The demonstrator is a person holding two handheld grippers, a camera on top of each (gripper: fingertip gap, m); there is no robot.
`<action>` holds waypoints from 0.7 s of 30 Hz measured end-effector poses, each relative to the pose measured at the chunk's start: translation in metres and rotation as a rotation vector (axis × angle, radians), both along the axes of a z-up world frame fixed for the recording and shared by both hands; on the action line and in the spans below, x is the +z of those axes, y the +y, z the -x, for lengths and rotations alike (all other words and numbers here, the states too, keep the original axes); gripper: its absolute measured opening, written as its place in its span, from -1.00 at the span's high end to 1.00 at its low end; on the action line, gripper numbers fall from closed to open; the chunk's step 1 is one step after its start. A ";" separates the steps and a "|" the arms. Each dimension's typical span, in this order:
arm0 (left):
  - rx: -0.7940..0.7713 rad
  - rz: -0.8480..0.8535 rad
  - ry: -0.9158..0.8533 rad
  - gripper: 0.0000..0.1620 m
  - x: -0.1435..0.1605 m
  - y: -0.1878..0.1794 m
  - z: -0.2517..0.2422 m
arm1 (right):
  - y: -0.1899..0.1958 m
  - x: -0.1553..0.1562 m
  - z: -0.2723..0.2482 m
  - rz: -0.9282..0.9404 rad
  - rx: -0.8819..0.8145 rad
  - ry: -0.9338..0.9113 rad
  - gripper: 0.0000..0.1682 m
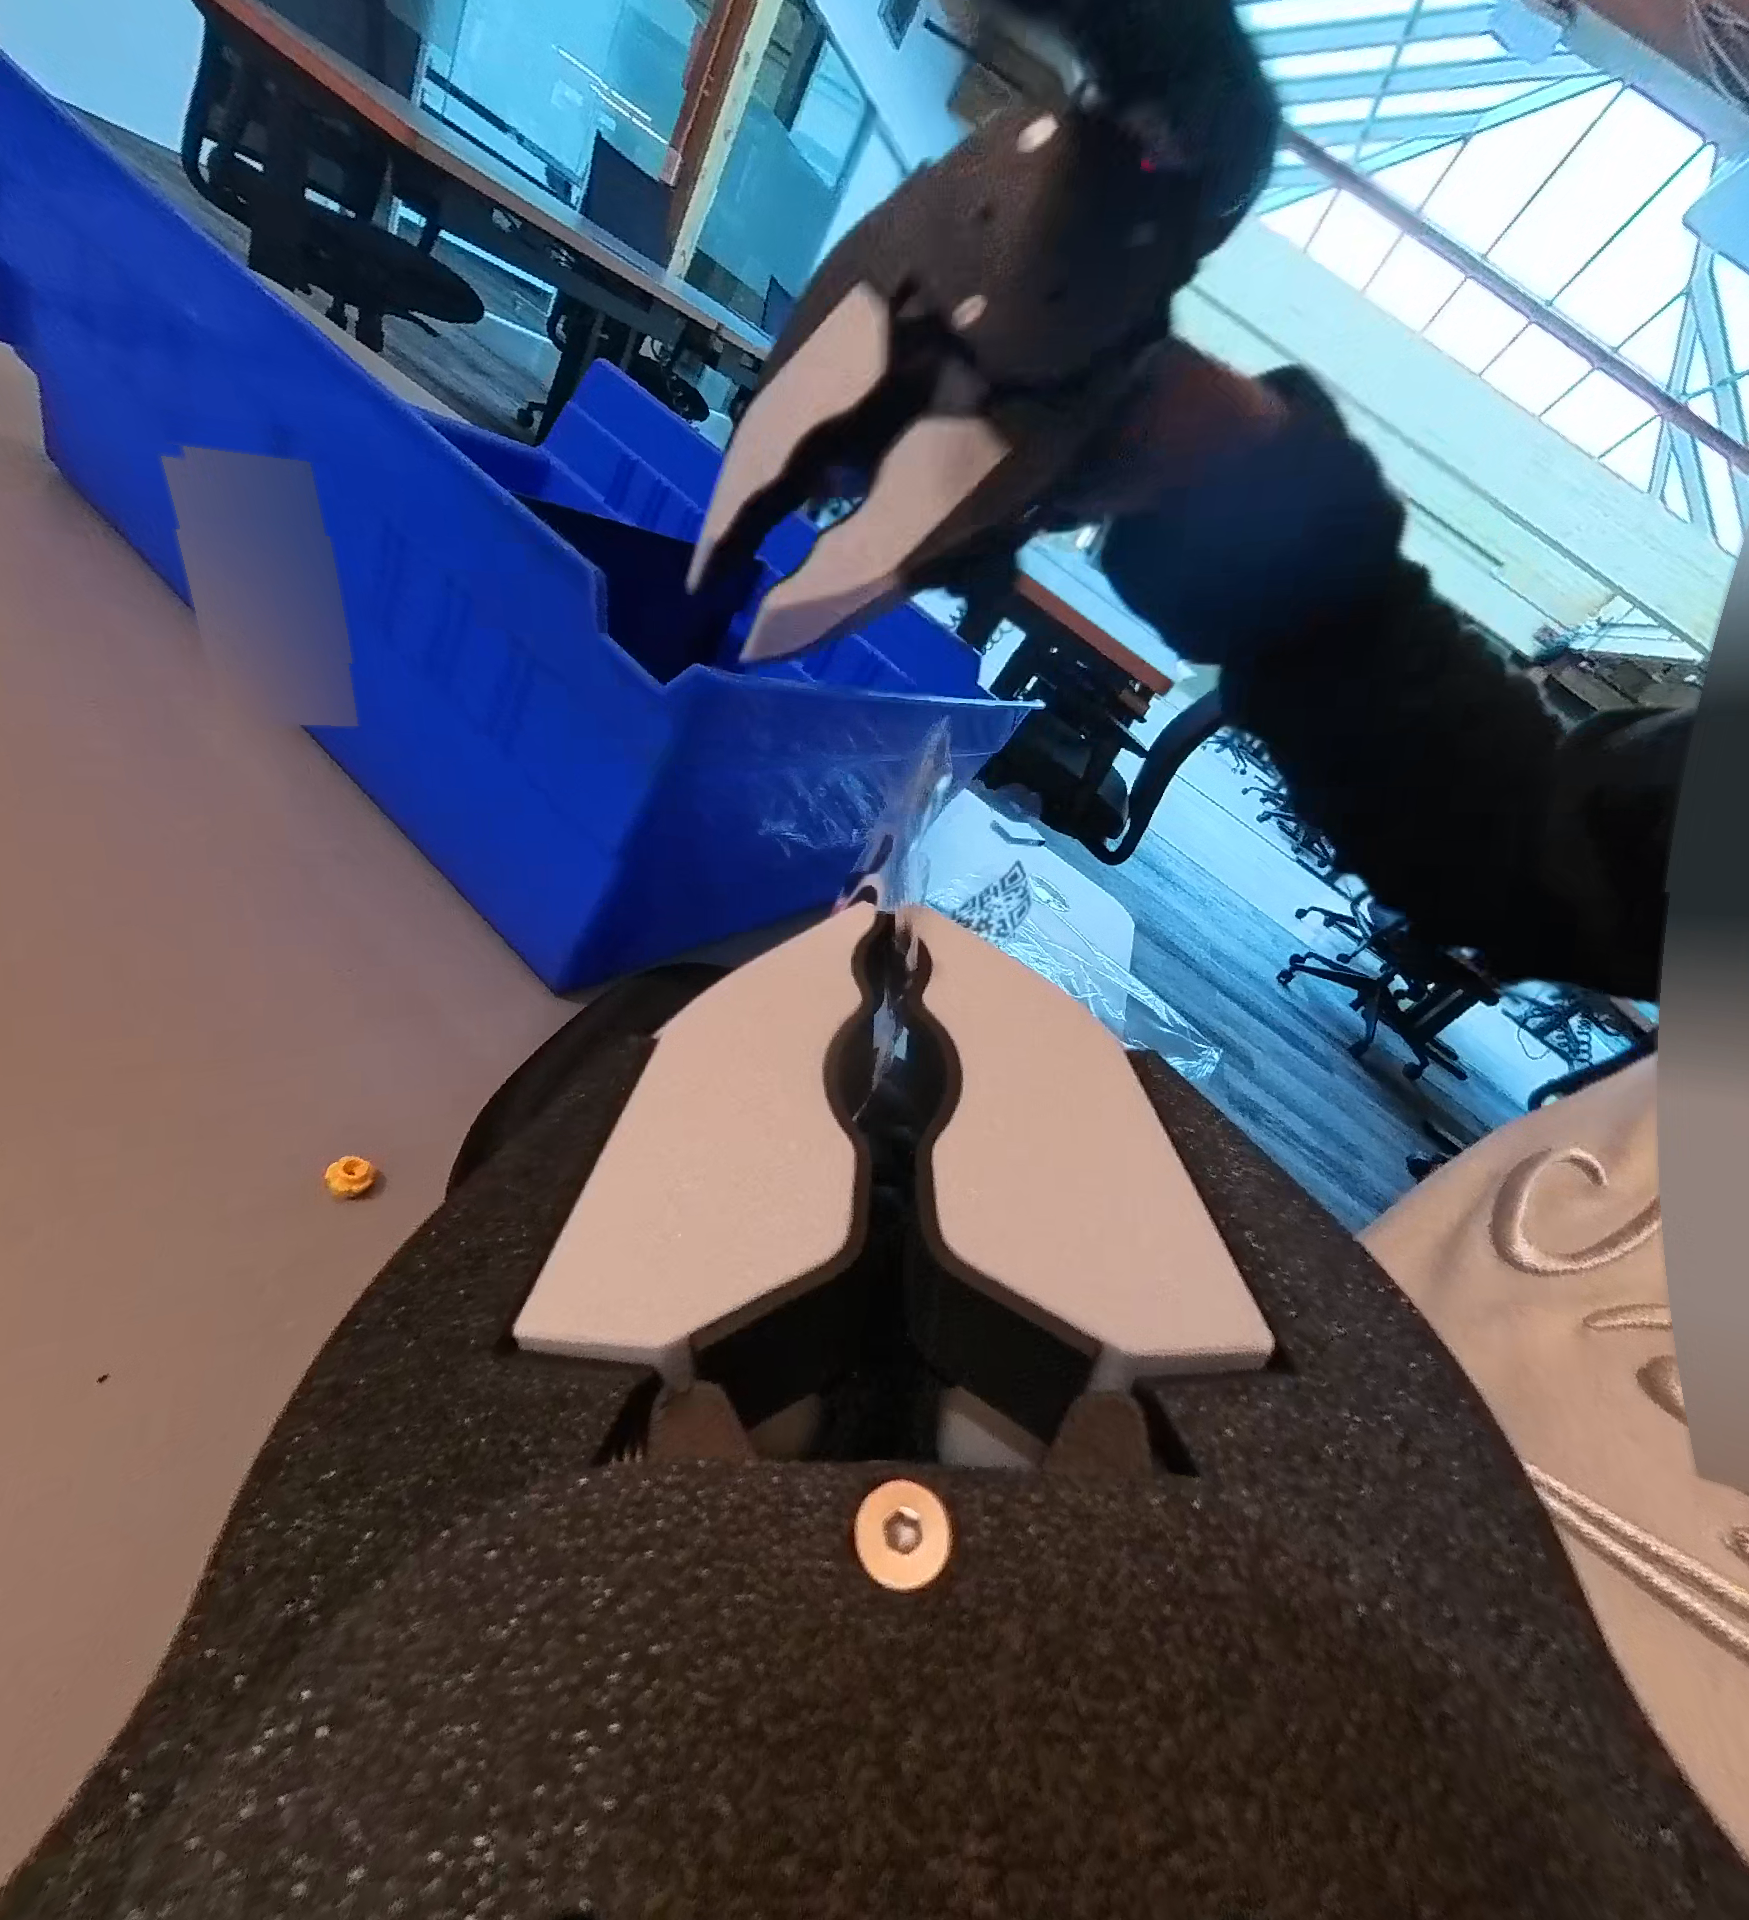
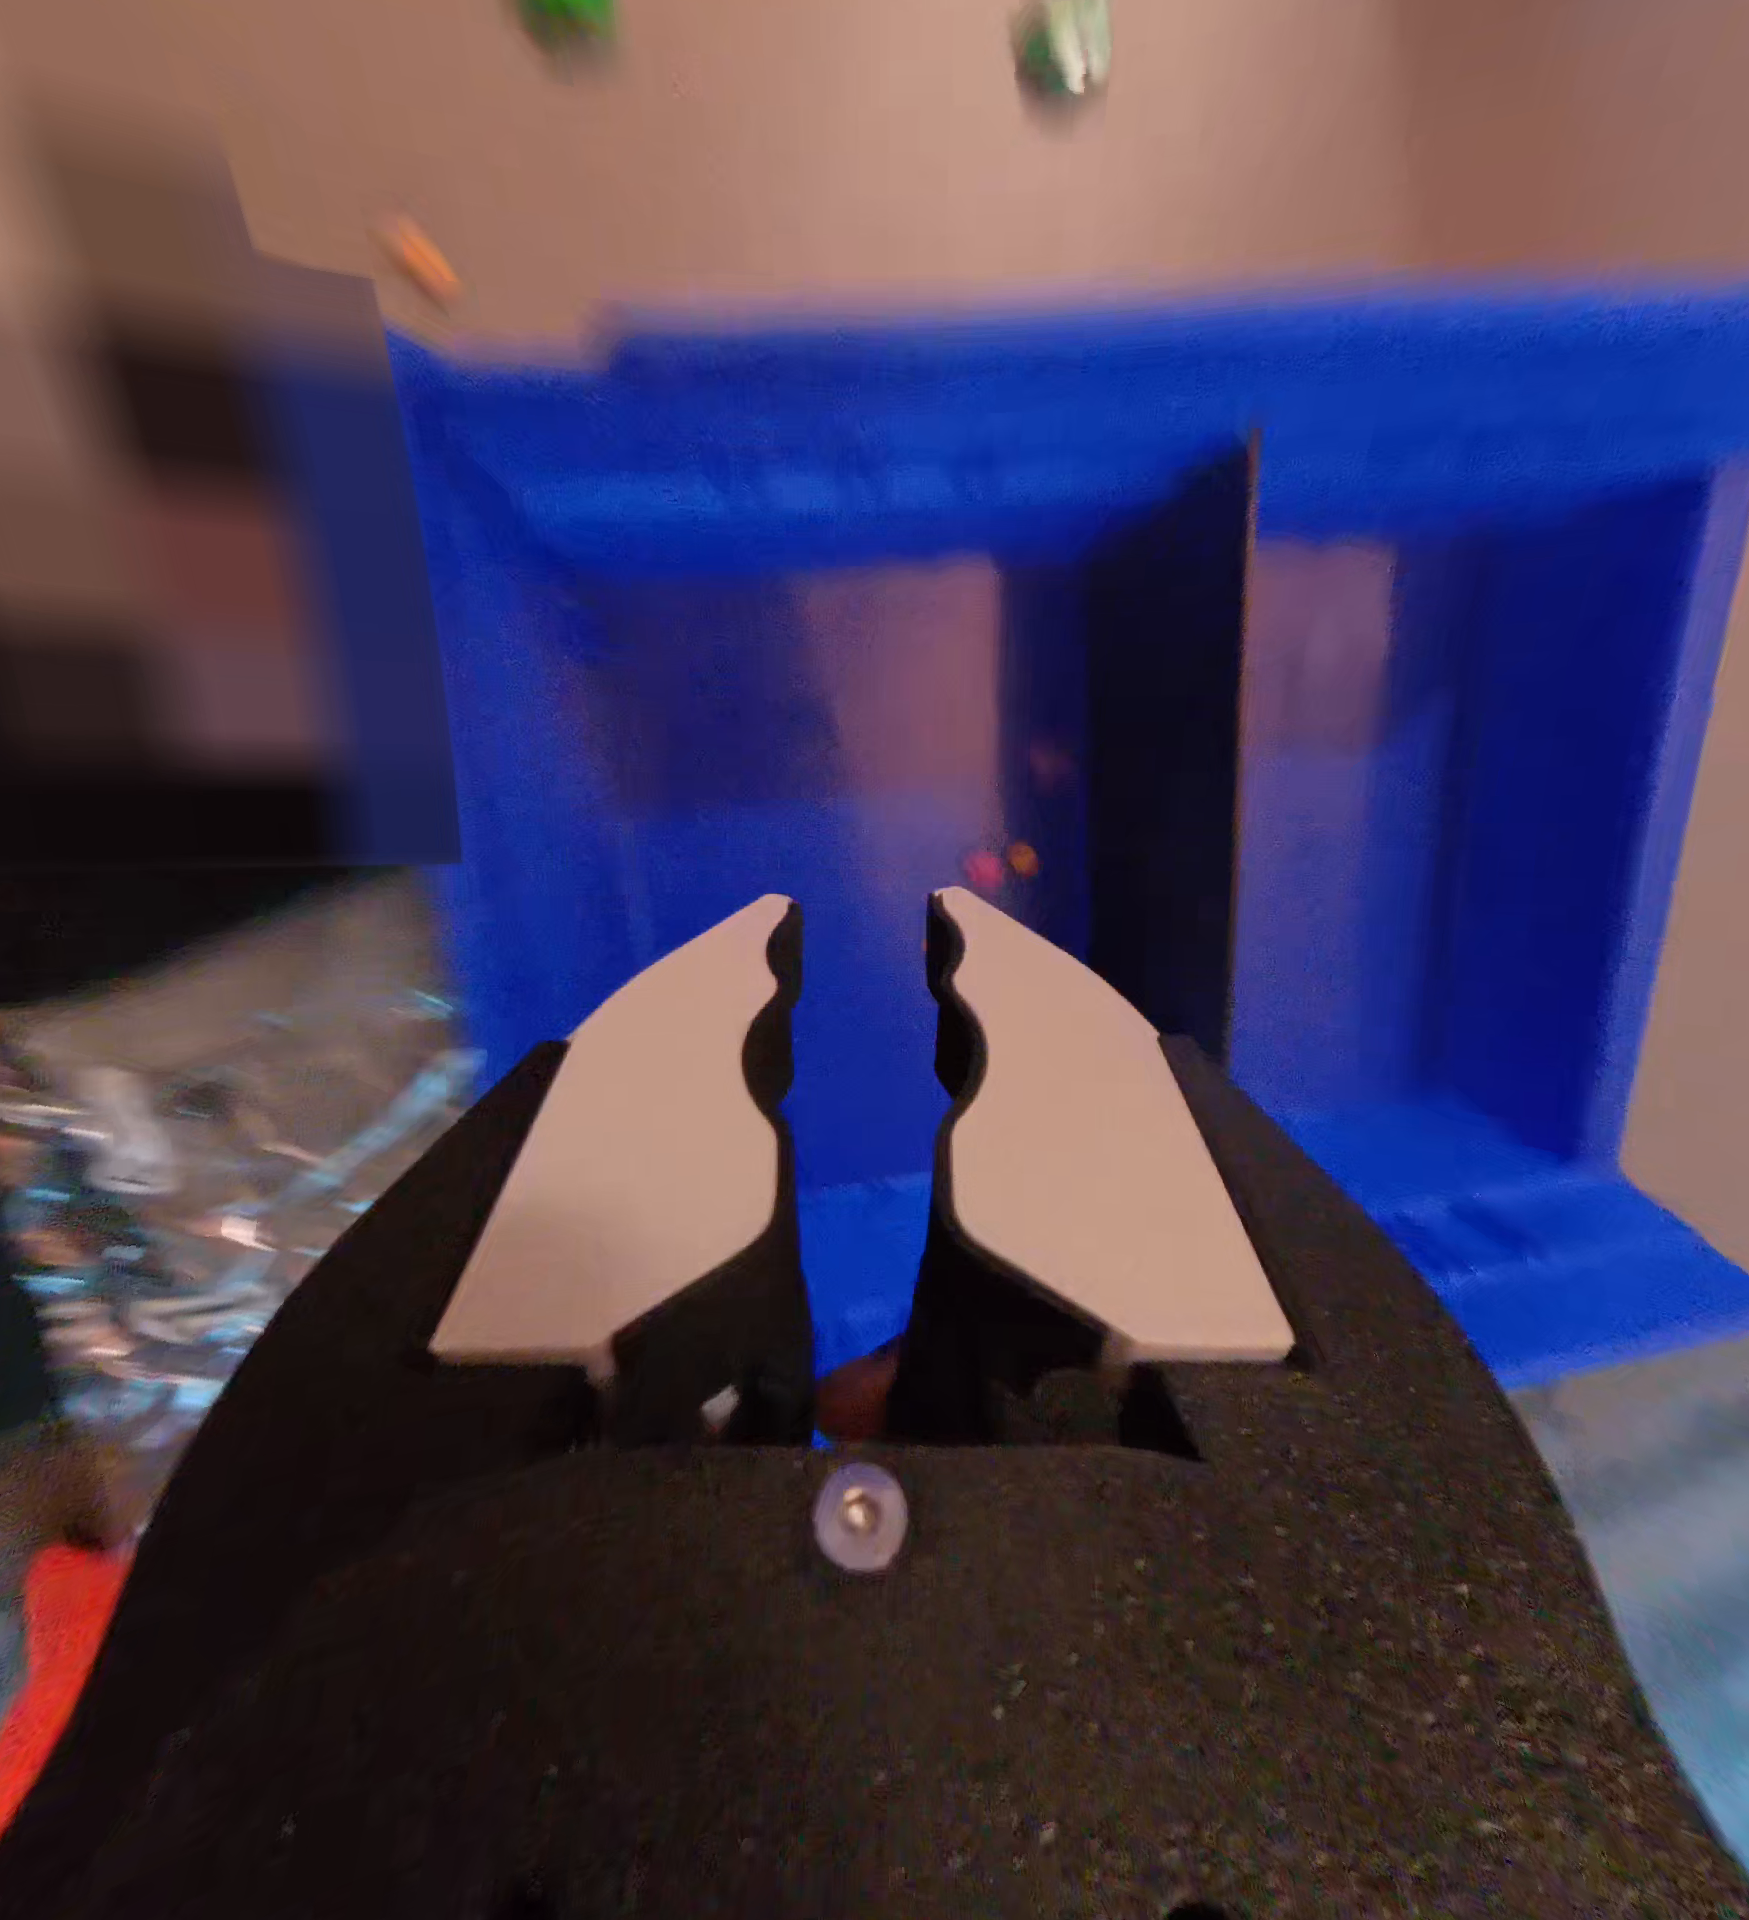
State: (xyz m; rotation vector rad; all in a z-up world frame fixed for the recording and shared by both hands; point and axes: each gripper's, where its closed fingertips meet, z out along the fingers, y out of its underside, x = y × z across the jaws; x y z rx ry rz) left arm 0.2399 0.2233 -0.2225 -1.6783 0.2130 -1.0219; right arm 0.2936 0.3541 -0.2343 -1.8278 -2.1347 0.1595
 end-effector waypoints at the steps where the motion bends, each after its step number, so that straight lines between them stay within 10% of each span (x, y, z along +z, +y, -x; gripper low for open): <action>1: -0.002 -0.002 0.002 1.00 0.000 0.000 0.000 | 0.013 -0.015 -0.009 -0.039 0.004 -0.077 0.73; 8: 0.003 -0.006 0.008 1.00 0.001 -0.002 0.001 | 0.038 -0.070 -0.027 -0.074 0.137 -0.360 0.79; 21: 0.011 0.002 0.004 1.00 -0.001 -0.001 0.004 | 0.035 -0.082 -0.025 0.011 0.132 -0.368 0.91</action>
